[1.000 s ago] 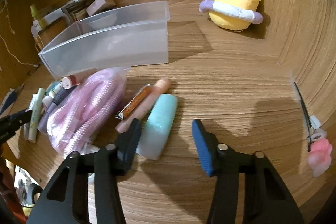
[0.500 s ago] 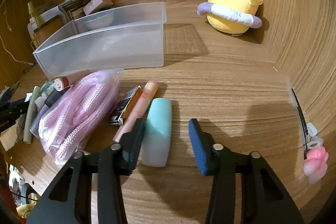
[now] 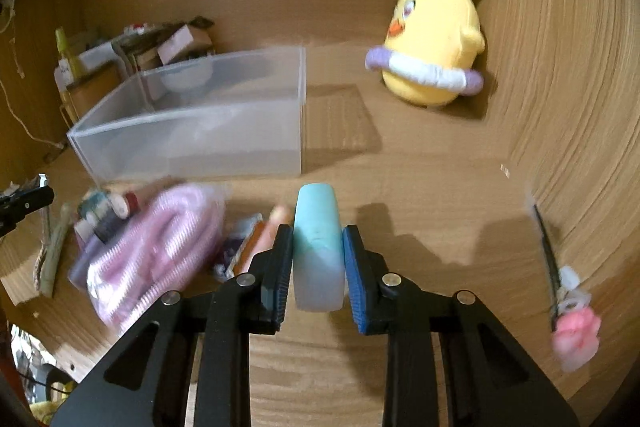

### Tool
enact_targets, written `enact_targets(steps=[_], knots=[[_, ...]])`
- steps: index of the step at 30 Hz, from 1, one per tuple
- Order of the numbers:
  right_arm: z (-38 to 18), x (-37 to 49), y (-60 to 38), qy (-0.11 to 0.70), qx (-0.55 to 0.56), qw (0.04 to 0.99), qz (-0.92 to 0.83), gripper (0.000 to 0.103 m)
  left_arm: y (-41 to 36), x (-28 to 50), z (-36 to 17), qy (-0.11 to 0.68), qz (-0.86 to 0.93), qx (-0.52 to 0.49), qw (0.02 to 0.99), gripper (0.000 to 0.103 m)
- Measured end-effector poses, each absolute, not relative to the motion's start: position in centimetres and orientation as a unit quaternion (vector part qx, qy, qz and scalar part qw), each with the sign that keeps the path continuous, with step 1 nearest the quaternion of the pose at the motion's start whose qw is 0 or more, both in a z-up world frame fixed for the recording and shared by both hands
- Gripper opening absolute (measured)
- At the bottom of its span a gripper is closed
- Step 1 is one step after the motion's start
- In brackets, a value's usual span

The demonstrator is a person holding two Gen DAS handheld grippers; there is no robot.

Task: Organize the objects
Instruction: 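Grasp the white toothpaste tube with left tool while right tool grasps mint eraser, then drop the toothpaste tube and mint eraser into the clear box with both tools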

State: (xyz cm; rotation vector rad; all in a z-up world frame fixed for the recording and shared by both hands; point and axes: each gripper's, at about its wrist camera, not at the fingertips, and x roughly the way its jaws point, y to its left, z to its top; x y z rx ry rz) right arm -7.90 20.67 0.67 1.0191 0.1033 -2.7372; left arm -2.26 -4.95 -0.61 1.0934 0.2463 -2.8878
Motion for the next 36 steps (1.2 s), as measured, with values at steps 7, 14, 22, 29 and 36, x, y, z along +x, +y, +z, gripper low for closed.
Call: enact_targets(steps=[7, 14, 22, 29, 36], knots=[[4.1, -8.6, 19.9, 0.037, 0.297, 0.119, -0.947, 0.023, -4.9, -2.8, 2.5, 0.087, -0.946, 0.313, 0.009, 0.018], [7.1, -10.0, 18.3, 0.048, 0.26, 0.137, -0.955, 0.023, -4.7, -4.5, 5.9, 0.08, -0.956, 0.282, -0.004, 0.018], [9.4, -12.6, 16.3, 0.051, 0.242, 0.162, -0.955, 0.023, -5.1, -8.2, 7.6, 0.09, -0.955, 0.281, -0.018, 0.018], [8.9, -15.8, 13.9, 0.057, 0.27, 0.19, -0.942, 0.023, -4.9, -12.1, 6.2, 0.081, -0.942, 0.324, -0.024, 0.018], [6.4, -19.5, 11.7, 0.075, 0.324, 0.192, -0.923, 0.023, -4.2, -15.6, 3.7, 0.068, -0.922, 0.378, -0.041, 0.018]])
